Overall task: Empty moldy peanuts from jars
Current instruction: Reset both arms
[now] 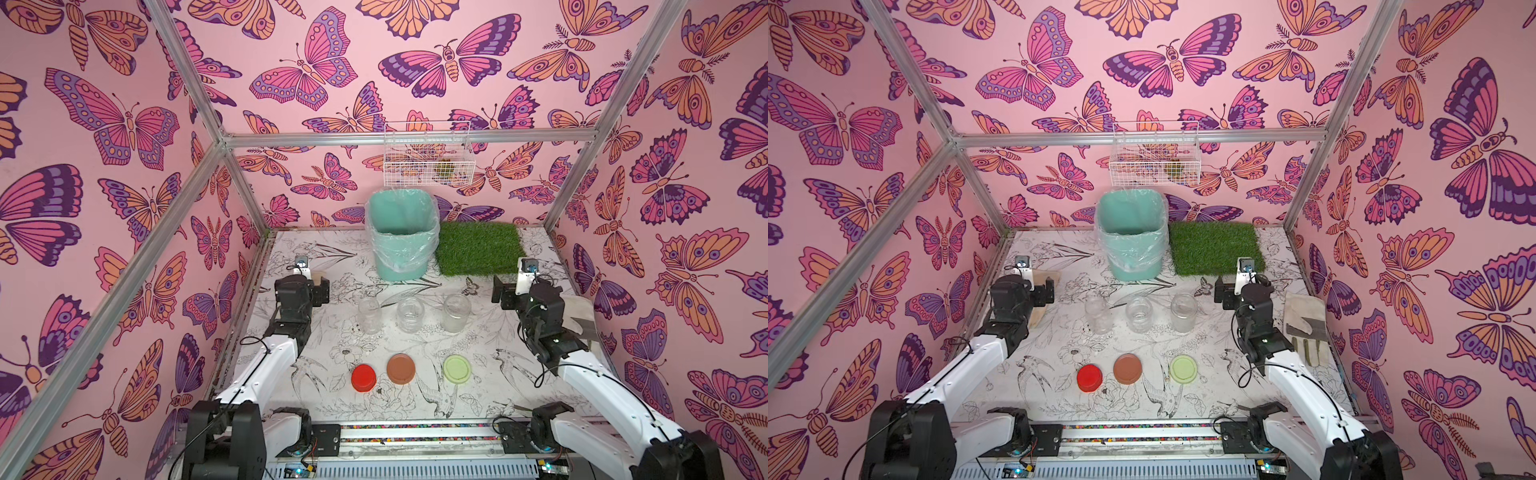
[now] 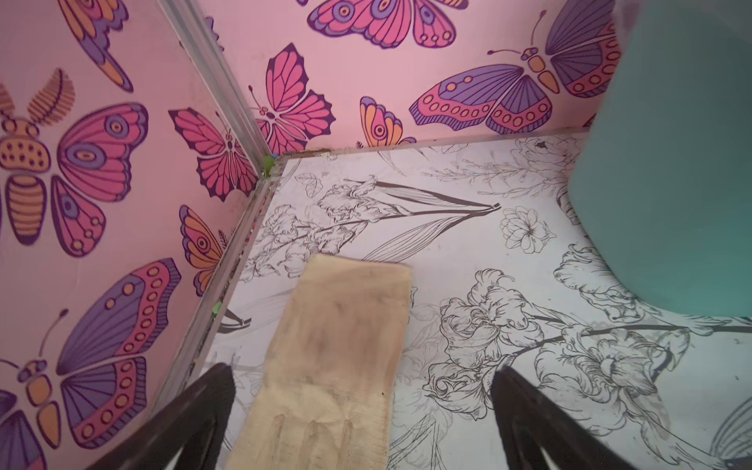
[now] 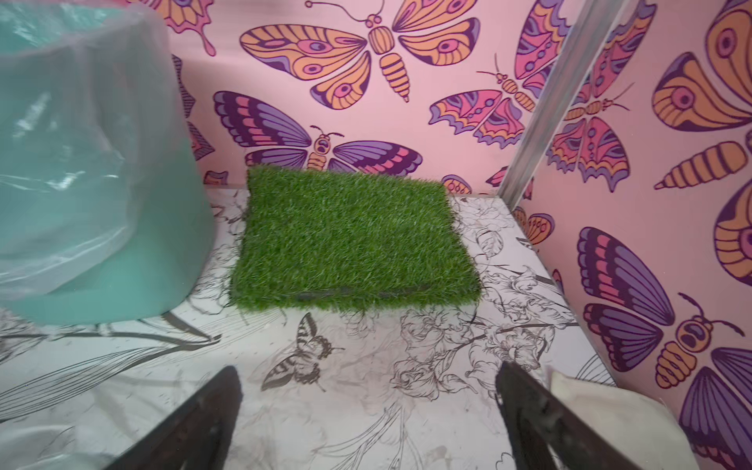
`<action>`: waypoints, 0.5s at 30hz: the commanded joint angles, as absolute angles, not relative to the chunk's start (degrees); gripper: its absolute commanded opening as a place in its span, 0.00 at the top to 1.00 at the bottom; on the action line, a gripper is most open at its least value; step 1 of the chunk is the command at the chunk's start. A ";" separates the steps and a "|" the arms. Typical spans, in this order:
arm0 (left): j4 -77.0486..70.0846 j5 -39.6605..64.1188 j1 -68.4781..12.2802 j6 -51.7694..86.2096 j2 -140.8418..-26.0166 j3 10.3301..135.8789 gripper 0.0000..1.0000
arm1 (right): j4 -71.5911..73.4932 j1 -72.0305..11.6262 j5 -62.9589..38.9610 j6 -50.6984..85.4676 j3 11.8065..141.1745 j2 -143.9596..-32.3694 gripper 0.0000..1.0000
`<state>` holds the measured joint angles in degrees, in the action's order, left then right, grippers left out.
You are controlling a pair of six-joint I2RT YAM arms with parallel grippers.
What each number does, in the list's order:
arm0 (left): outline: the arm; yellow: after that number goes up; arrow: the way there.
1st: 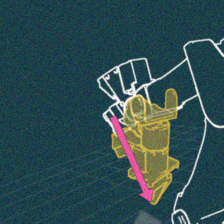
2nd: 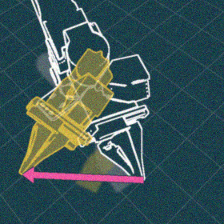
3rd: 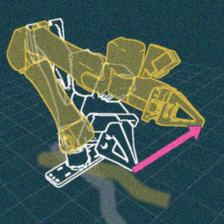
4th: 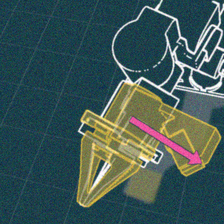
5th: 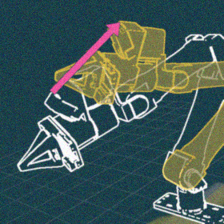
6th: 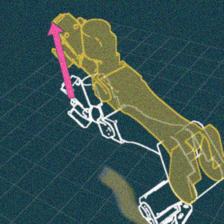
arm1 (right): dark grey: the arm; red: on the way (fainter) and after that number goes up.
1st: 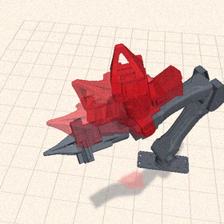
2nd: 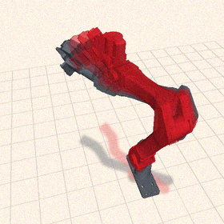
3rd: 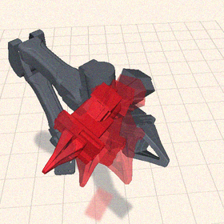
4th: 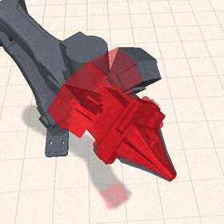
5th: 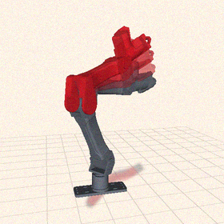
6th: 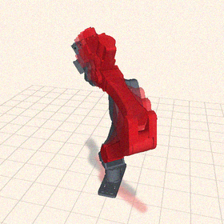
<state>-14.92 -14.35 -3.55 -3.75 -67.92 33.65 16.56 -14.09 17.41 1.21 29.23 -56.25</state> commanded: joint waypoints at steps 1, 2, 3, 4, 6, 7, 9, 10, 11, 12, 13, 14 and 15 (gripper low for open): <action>-22.88 -19.10 -2.75 2.58 -70.84 30.14 0.00 | 27.51 -12.65 20.58 0.86 26.81 -57.87 0.01; -23.73 -19.55 -2.72 2.98 -71.84 29.37 0.00 | 28.08 -12.46 19.77 0.97 25.86 -58.68 0.01; -24.92 -19.73 -2.72 2.97 -72.32 28.57 0.00 | 28.41 -12.39 18.67 0.45 25.23 -59.43 0.01; -26.94 -19.71 -2.72 3.08 -74.47 27.49 0.00 | 27.95 -12.41 17.14 0.01 24.90 -60.43 0.01; -31.01 -17.62 -2.69 2.56 -75.85 25.41 0.00 | 26.83 -12.39 16.39 0.06 25.05 -61.84 0.01; -33.14 -17.09 -2.71 2.69 -76.53 24.45 0.00 | 26.95 -12.39 16.93 0.57 24.93 -62.66 0.01; -37.23 -17.44 -2.70 2.80 -78.24 22.80 0.00 | 28.90 -12.34 18.56 0.46 24.29 -64.66 0.01; -38.26 -18.14 -2.71 2.82 -78.91 22.78 0.00 | 29.34 -12.23 19.68 0.27 24.26 -65.87 0.01; -37.78 -17.92 -2.61 2.79 -79.03 23.24 0.01 | 29.84 -11.98 20.93 0.64 24.27 -67.24 0.01; -38.67 -17.93 -2.62 2.14 -79.66 23.38 0.00 | 30.53 -11.68 21.56 1.34 24.19 -68.38 0.01; -40.38 -17.72 -2.64 1.49 -80.75 23.23 0.00 | 31.32 -10.99 21.24 1.60 24.07 -69.58 0.01; -42.76 -17.43 -2.64 1.08 -81.84 22.88 0.00 | 31.05 -10.61 21.43 1.54 24.40 -70.73 0.01; -45.16 -17.04 -2.70 0.84 -82.92 22.34 0.00 | 31.18 -10.07 21.05 1.73 24.44 -71.57 0.01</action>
